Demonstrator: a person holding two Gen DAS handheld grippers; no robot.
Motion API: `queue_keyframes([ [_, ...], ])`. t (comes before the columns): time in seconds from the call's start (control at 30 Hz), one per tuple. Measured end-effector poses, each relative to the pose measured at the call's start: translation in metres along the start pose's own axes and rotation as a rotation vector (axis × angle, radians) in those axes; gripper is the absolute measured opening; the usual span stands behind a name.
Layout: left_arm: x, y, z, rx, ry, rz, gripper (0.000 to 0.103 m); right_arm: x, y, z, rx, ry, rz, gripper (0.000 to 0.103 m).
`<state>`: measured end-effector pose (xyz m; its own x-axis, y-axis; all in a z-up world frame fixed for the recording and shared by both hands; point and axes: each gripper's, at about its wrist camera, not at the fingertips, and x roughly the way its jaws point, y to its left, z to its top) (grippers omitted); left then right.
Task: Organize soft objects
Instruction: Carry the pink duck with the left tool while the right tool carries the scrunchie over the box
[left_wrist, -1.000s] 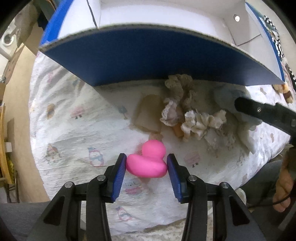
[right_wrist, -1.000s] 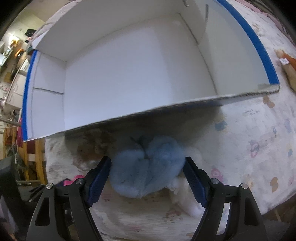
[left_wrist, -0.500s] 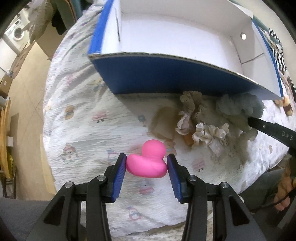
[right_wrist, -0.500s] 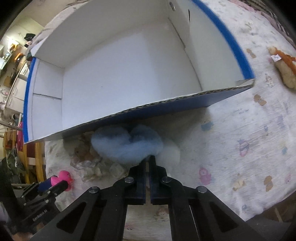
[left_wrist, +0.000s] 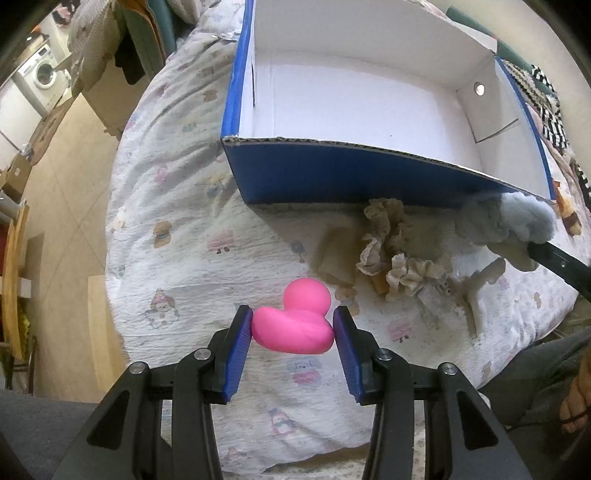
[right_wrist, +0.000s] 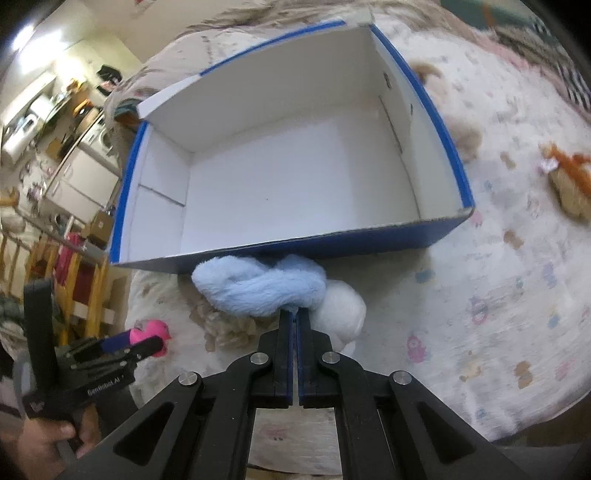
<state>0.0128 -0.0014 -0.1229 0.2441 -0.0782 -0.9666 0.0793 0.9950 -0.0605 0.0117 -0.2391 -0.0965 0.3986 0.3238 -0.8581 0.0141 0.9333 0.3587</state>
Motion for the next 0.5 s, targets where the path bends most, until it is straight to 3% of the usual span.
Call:
queue_keyframes([
  [0.33,-0.043,0.010,-0.007,-0.046,-0.144,0.031,0.041,-0.049,0.021,-0.008,-0.129,-0.129,0.026,0.003],
  [0.5,-0.070,0.011,0.006,-0.066,-0.238,0.051,0.041,-0.073,0.030,0.000,-0.151,-0.195,0.062,0.003],
])
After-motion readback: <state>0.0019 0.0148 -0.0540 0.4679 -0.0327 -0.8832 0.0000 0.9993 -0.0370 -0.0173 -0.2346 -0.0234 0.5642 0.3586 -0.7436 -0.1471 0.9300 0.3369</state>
